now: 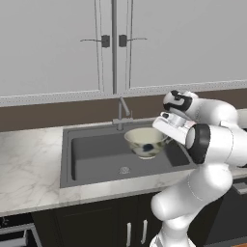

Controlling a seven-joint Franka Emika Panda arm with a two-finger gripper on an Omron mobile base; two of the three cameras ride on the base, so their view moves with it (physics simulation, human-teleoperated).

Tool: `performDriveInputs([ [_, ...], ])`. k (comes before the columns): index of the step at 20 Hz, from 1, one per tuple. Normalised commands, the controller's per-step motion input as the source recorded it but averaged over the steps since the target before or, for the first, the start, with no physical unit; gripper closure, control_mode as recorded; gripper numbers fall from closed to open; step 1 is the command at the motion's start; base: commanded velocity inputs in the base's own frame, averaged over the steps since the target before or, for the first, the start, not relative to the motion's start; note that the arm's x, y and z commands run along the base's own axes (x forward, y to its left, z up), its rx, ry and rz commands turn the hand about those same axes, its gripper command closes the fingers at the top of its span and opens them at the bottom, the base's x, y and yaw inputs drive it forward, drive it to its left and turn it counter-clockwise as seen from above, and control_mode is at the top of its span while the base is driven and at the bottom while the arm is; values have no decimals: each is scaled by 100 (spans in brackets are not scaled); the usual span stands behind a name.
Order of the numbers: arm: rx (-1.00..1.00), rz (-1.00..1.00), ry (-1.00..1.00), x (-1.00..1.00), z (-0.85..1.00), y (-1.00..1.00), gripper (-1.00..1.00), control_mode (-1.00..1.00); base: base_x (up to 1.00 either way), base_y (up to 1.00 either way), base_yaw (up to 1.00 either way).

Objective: Remove the tomato and onion from the sink. Then move the bowl and cup from the counter to the sink for washing.

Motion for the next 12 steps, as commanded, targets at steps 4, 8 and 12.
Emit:
performDriveInputs([
  [4, 4, 6, 0, 15, -14, 12, 100, -100, 0, 0, 0],
  [8, 3, 7, 0, 13, -17, 9, 100, -100, 0, 0, 0],
  [12, 1, 5, 0, 16, -18, 11, 100, -100, 0, 0, 0],
])
